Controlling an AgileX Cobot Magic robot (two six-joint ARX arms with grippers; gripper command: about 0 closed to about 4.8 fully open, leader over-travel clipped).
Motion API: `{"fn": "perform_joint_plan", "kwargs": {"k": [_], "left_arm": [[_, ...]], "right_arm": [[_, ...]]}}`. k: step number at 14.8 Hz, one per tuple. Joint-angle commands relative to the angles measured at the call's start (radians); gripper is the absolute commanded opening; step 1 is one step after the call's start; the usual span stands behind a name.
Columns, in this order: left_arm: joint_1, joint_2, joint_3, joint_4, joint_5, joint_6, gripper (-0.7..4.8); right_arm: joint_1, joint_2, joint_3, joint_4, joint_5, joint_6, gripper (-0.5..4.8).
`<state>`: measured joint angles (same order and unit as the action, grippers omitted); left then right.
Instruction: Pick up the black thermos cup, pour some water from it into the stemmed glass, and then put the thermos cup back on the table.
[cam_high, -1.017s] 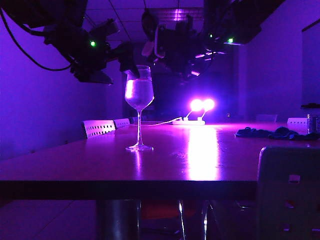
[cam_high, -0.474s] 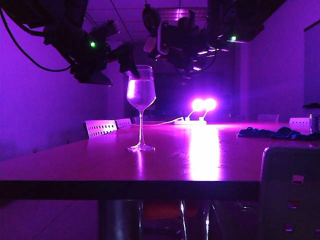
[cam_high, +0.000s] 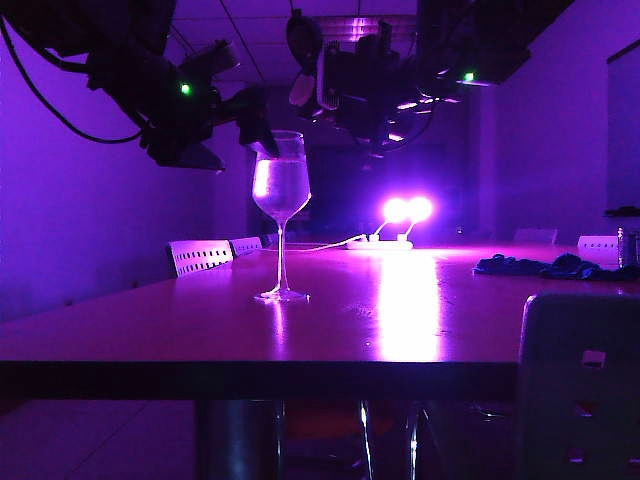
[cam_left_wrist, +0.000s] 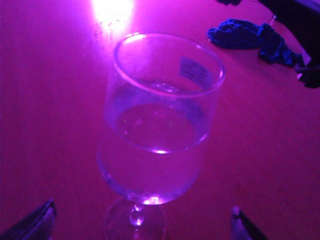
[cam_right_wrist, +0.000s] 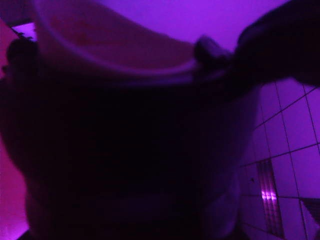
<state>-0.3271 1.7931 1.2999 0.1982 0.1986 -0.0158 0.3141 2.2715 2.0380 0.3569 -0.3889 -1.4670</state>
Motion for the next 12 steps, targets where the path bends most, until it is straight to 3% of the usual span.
{"fn": "perform_joint_plan", "kwargs": {"k": [1,6,9,12], "left_arm": [[0.000,-0.003,0.006,0.012,0.004,0.004,4.79],[0.000,-0.003,0.006,0.027,0.005,0.004,4.79],[0.000,-0.003,0.007,0.028,0.005,0.004,4.79],[0.000,0.003,0.036,0.038,0.004,0.005,4.79]], "right_arm": [[0.002,-0.014,0.011,0.051,-0.015,0.009,0.63],[0.002,-0.014,0.010,0.021,-0.007,0.104,0.63],[0.003,-0.014,0.010,0.064,-0.033,0.007,0.63],[0.003,-0.014,0.010,0.063,-0.064,0.000,0.63]]}}
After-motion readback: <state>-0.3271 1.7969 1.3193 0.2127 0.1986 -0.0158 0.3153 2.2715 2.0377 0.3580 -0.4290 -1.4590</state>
